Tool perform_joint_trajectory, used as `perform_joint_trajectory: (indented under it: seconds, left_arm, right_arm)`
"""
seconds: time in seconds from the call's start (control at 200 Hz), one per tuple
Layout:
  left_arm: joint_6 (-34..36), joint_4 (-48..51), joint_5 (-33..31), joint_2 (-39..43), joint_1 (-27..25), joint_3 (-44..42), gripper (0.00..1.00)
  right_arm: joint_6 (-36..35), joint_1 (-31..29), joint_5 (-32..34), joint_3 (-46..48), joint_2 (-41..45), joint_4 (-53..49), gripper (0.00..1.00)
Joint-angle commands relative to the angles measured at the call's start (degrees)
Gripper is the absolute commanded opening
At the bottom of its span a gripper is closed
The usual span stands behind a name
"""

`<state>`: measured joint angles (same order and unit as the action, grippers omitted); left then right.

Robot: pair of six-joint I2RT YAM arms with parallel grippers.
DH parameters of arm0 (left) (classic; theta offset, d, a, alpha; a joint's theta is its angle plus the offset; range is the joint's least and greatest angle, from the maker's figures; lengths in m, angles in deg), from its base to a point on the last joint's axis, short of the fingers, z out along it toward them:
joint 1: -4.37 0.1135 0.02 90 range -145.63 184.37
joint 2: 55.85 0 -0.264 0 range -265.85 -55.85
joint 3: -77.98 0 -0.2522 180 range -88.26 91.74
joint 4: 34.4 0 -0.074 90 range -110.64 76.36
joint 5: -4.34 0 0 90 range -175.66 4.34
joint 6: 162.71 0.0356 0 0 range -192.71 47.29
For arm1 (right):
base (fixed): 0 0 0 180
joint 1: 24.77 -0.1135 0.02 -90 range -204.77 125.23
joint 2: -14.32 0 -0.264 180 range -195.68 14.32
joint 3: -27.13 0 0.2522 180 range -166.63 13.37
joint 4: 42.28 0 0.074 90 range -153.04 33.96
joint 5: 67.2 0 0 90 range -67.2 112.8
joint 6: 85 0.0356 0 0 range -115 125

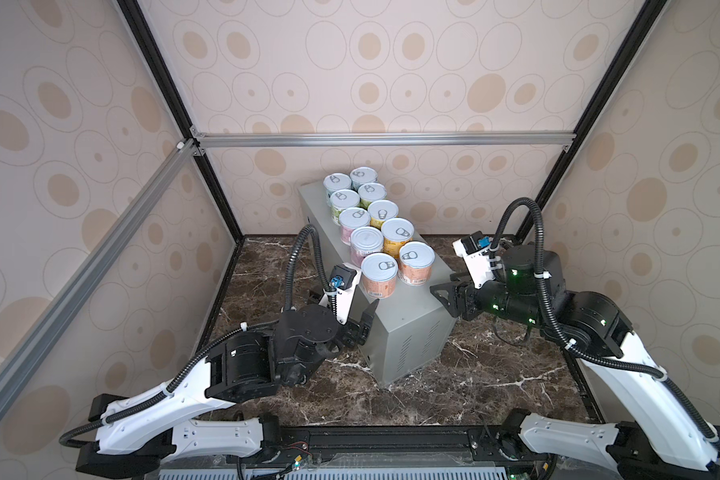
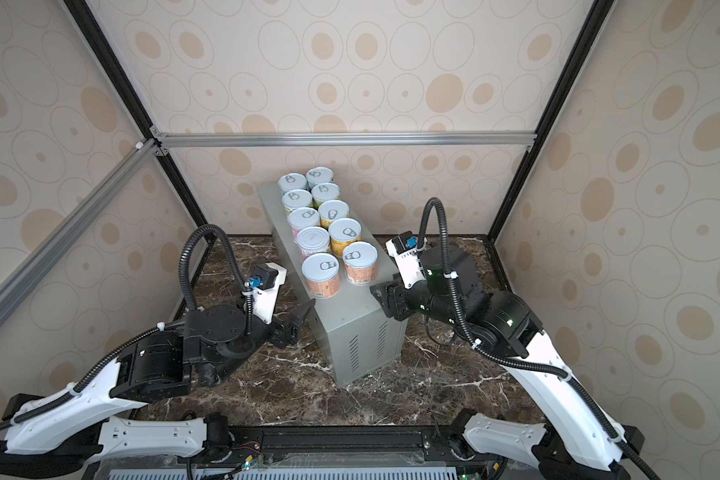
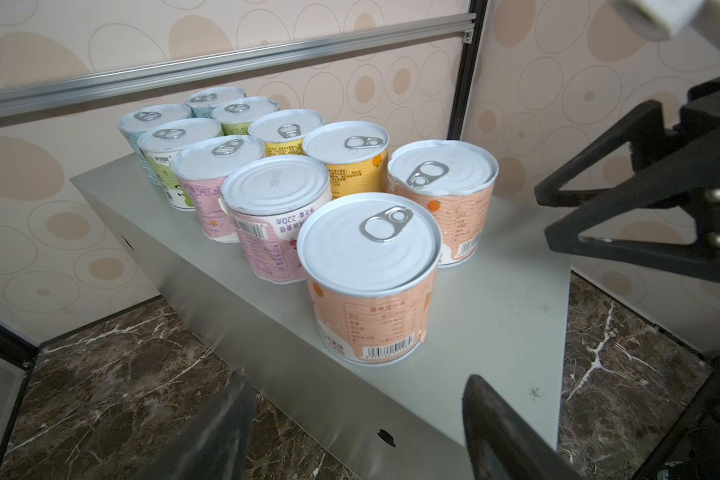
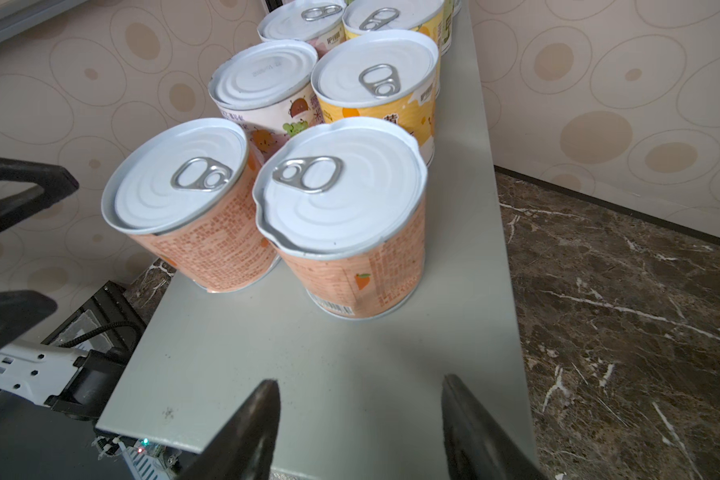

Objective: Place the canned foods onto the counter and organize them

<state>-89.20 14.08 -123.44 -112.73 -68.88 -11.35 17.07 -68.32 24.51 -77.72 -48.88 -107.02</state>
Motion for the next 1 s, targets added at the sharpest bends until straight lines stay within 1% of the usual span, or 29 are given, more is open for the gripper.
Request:
perform_joint_trajectory:
  seconds: [0.0,0.175,0.3,0.49,0.79,0.995]
  left_arm:
    - [0.36,-4.35,0.72,0.94,-0.58,-1.76,0.78]
    - [1.27,-7.54,1.23,1.00,-0.49,-3.14,0.79]
    - [0.77,-7.93,-2.05,0.41,0.08,-3.96,0.79]
    - [-0.20,-10.40,-2.73,1.41,1.37,-6.06,0.79]
    - [-0.73,-13.25,-0.82,2.04,4.41,-8.81,0.79]
    - [-1.37,-13.85,2.09,2.07,7.54,-9.30,0.79]
  right_arm:
    - [-1.16,-0.45,1.70,-0.71,-0.31,1.57,0.61]
    - [-1.71,-0.46,1.63,-0.02,-0.89,2.47,0.59]
    - [-1.91,-0.40,2.11,0.12,-1.73,2.71,0.59]
    - [-1.49,-0.47,2.68,1.19,-2.18,4.56,0.58]
    - [-2.11,-0.33,2.41,0.52,-4.34,5.15,0.58]
    - [-2.50,-0.33,2.50,0.39,-5.61,5.84,0.57]
